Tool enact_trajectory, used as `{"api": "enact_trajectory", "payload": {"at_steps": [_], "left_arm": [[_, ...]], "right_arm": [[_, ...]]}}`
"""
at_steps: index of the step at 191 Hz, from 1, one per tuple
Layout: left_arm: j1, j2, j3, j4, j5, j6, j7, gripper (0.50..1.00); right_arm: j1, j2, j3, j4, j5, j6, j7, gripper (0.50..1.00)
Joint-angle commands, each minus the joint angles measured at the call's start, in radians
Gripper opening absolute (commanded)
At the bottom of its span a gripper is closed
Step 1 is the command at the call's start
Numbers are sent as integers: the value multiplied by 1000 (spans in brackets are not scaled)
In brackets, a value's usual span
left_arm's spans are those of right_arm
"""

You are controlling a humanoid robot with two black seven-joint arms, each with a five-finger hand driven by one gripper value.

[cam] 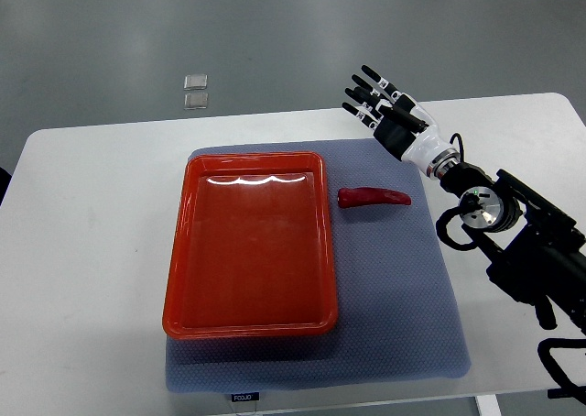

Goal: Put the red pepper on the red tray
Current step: 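Reach the right hand down toward the red chili pepper beside the tray, then close the right hand fingers around the red chili pepper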

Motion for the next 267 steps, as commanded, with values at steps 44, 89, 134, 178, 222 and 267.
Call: {"api": "enact_trajectory", "payload": {"at_steps": [44, 89, 134, 178, 222, 267], "left_arm": [[0, 0, -2, 3, -2, 1, 0, 1000], [0, 0, 0, 6, -2, 1, 0, 1000], [0, 0, 0, -4, 0, 1, 4, 1000], [0, 0, 0, -5, 0, 0, 15, 1000], [0, 0, 0, 1, 0, 0, 20, 1000], [3, 0, 0, 7, 0, 0, 20, 1000]], "right_arm": [[0, -6, -8, -2, -2, -2, 0, 911], [44, -72, -73, -5, -99, -3, 0, 911], [153, -227, -284, 19, -522, -14, -2, 911], [210, -371, -433, 223, -854, -14, 6, 911], [173, -359, -467, 263, -960, -95, 5, 911], [129, -336, -464, 265, -960, -133, 28, 911]]}}
